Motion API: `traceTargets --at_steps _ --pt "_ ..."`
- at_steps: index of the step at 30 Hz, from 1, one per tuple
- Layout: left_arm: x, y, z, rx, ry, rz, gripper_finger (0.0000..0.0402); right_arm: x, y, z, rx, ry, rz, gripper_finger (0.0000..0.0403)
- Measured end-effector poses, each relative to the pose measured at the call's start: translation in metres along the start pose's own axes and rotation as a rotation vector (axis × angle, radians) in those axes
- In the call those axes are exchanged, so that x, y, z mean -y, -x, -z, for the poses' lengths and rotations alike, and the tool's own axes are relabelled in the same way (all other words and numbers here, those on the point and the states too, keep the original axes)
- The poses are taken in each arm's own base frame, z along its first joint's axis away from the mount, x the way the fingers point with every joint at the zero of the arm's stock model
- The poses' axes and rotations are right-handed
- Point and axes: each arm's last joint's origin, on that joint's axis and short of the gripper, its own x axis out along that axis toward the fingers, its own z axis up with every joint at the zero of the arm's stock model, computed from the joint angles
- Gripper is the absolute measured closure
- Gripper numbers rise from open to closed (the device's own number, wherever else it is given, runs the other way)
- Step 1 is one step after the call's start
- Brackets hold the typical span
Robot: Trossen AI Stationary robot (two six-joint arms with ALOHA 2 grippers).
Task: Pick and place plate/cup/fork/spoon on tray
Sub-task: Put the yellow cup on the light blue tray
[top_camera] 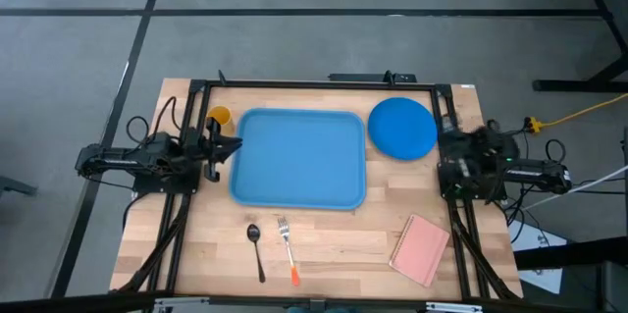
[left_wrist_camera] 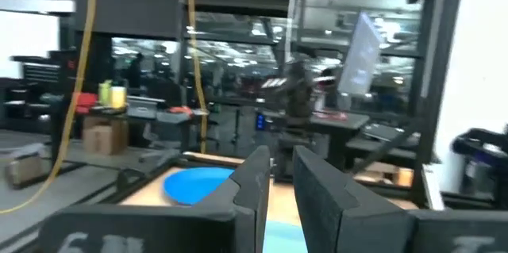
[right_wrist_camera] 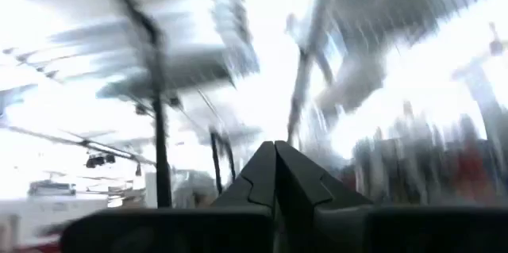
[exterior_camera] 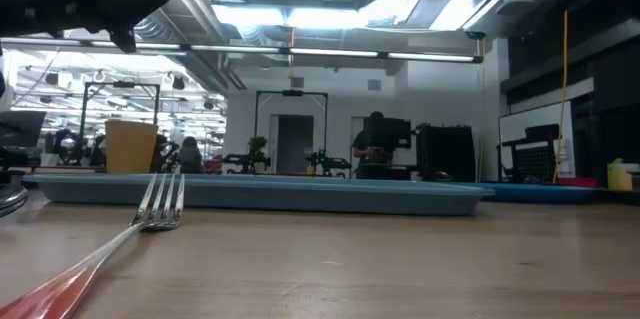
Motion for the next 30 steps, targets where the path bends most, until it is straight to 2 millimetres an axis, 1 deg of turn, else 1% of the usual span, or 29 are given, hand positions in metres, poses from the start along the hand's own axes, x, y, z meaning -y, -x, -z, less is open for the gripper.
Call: traceTargets --at_steps 2,4,9,11,13,15,18,20,22,24,26,30 --pt "-0.002 0.0 0.0 0.003 0.0 -0.056 0.035 -0.001 -0.008 -0.014 0.042 0.131 0.018 0.0393" --pt "-0.003 0.0 0.0 0.007 -0.001 -0.117 0.035 0.002 -0.02 -0.019 -0.012 0.24 0.123 0.0393" --pt "-0.007 0.001 0.0 0.015 -0.002 -0.242 0.035 0.017 -0.06 -0.016 -0.36 0.421 0.482 0.0393" --pt "-0.008 0.001 0.0 0.017 -0.003 -0.288 0.035 0.024 -0.076 -0.011 -0.543 0.499 0.621 0.0393" --pt "-0.01 0.002 0.0 0.02 -0.003 -0.343 0.035 0.031 -0.089 -0.007 -0.724 0.556 0.724 0.0393" --pt "-0.012 0.002 -0.001 0.028 -0.001 -0.415 0.035 0.036 -0.1 -0.005 -0.864 0.549 0.8 0.0393" --pt "-0.013 0.003 -0.006 0.071 -0.042 -0.457 0.035 0.044 -0.113 -0.007 -0.988 0.501 0.887 0.0393" --pt "-0.013 0.003 -0.015 0.116 -0.095 -0.466 0.035 0.048 -0.119 -0.006 -1.044 0.478 0.918 0.0393" --pt "-0.014 0.003 -0.029 0.138 -0.141 -0.476 0.035 0.052 -0.123 -0.003 -1.095 0.482 0.923 0.0393" --pt "-0.014 0.001 -0.044 0.091 -0.188 -0.505 0.035 0.056 -0.125 -0.001 -1.113 0.487 0.934 0.0393" --pt "-0.015 -0.002 -0.055 -0.012 -0.205 -0.555 0.035 0.06 -0.125 0.003 -1.129 0.486 0.951 0.0393" --pt "-0.017 -0.009 -0.073 -0.192 -0.13 -0.683 0.035 0.065 -0.121 0.011 -1.161 0.455 0.989 0.0393"
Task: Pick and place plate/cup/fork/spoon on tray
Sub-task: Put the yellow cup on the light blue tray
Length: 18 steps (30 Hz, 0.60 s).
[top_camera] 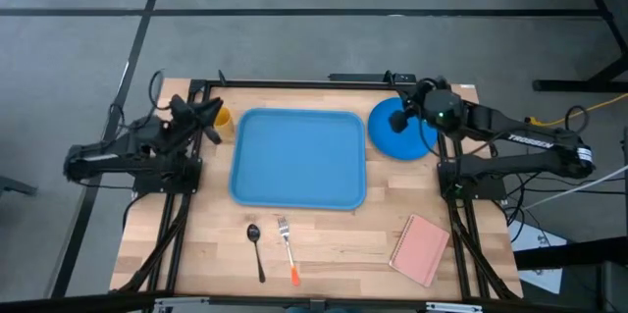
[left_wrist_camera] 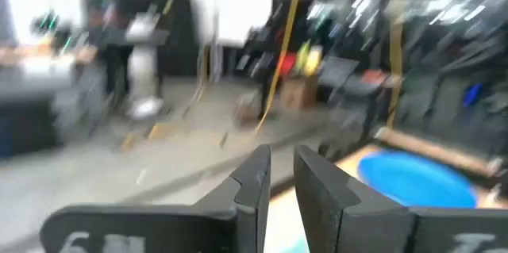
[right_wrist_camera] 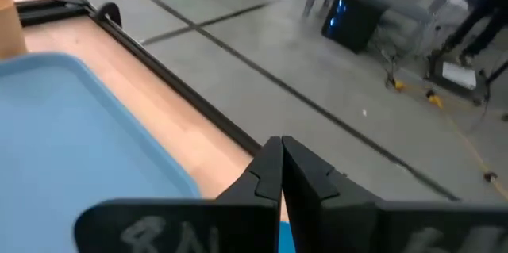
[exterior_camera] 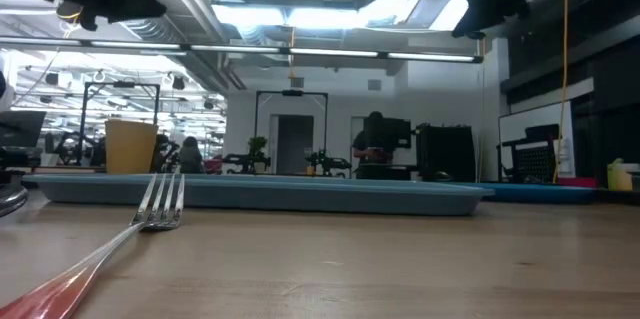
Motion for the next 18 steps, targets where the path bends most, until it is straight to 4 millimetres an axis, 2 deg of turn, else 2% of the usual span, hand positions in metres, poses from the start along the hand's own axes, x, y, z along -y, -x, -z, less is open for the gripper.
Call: traceTargets --at_steps 5,11,14,18 --pt "0.011 -0.017 -0.026 -0.127 -0.055 -0.056 0.035 -0.003 -0.005 0.002 -0.041 -0.014 -0.103 0.0393" --pt "0.027 -0.056 -0.051 -0.332 -0.213 -0.113 0.035 -0.007 -0.005 0.003 -0.058 -0.014 -0.231 0.0393" --pt "0.025 -0.081 -0.053 -0.487 -0.288 -0.21 0.035 -0.008 -0.004 0.003 -0.062 -0.014 -0.263 0.0393" --pt "0.006 -0.112 -0.044 -0.737 -0.301 -0.303 0.035 -0.008 -0.004 0.003 -0.065 -0.014 -0.277 0.0393"
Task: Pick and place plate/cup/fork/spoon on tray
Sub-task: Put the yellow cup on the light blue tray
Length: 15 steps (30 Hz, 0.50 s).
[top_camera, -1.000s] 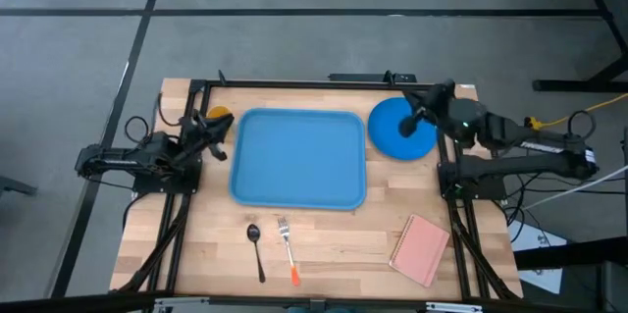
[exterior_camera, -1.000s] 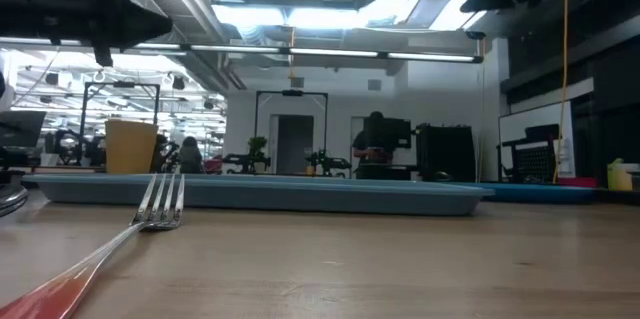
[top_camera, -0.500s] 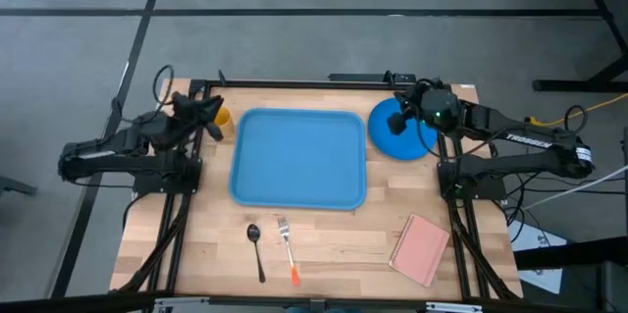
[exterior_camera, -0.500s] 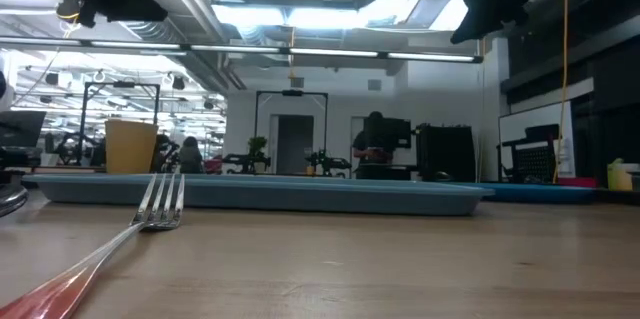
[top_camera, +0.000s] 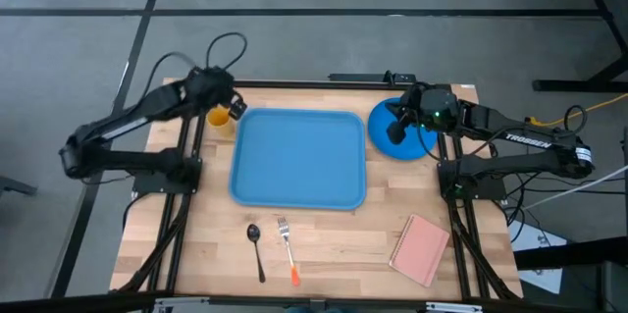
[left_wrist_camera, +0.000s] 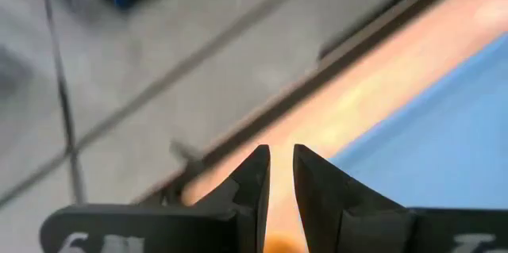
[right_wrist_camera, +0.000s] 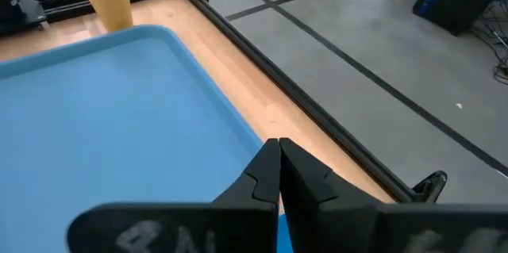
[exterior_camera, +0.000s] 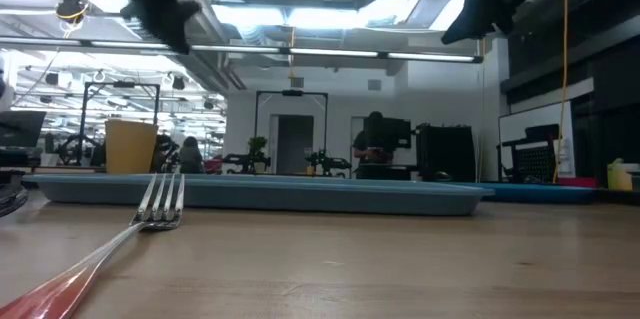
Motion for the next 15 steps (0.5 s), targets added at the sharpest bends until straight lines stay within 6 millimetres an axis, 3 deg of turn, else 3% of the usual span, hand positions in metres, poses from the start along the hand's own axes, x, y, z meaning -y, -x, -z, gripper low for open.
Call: traceTargets --at_steps 7,15 --pt "-0.025 -0.049 -0.018 -0.271 0.124 0.158 0.035 0.0 0.0 0.002 -0.023 0.008 0.003 0.0393" --pt "-0.04 -0.059 0.001 -0.623 0.089 0.175 0.0334 0.001 0.0 0.009 -0.093 0.032 0.013 0.0393"
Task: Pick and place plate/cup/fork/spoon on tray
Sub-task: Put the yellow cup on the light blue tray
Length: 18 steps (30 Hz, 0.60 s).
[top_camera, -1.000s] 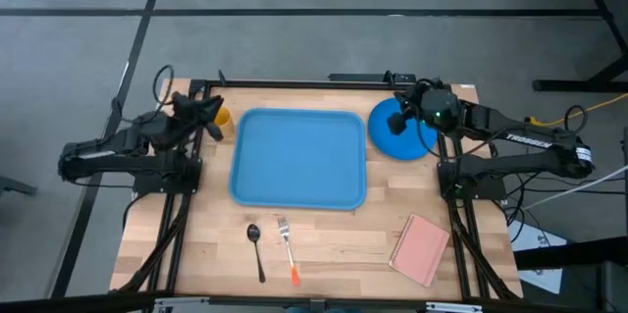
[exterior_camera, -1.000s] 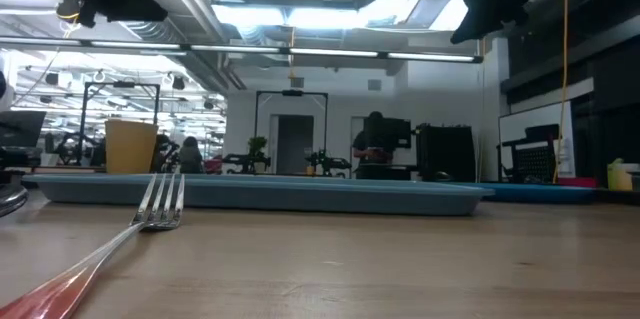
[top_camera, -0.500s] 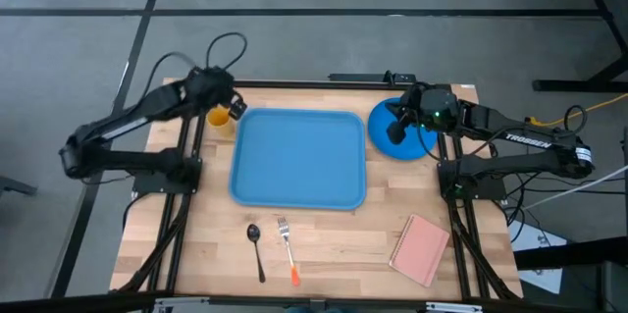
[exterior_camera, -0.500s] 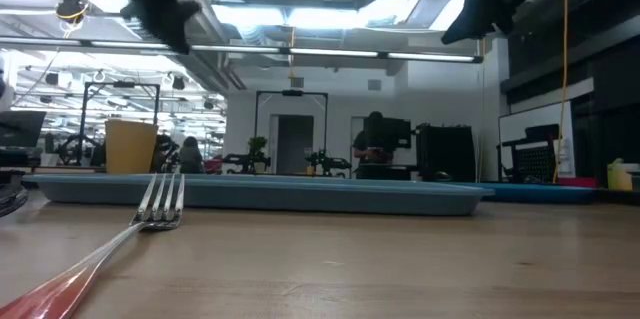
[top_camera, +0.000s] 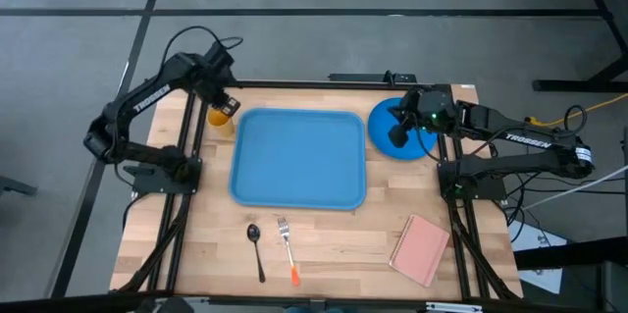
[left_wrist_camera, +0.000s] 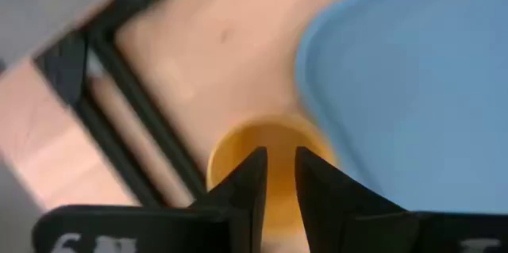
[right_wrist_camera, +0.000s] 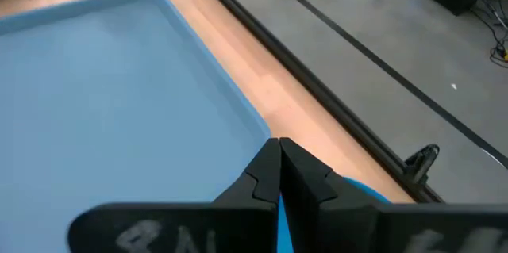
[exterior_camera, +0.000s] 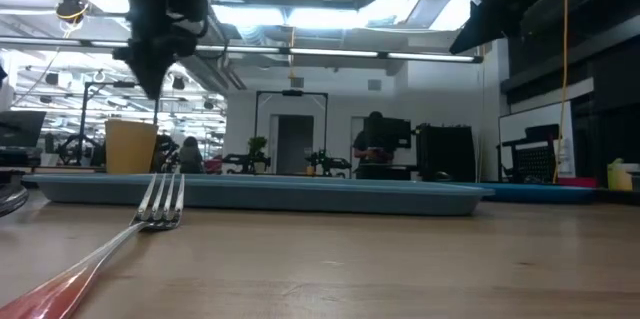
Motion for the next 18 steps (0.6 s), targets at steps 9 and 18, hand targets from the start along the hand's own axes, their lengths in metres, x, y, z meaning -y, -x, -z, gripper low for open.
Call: traceTargets --at_steps 9,18 --pt "0.008 -0.002 0.012 -0.117 0.012 0.023 0.0293 0.001 0.0 0.005 -0.045 0.015 0.006 0.0393" --pt "0.035 -0.013 0.017 -0.088 -0.109 0.004 0.0288 0.001 0.0 0.008 -0.075 0.026 0.01 0.0393"
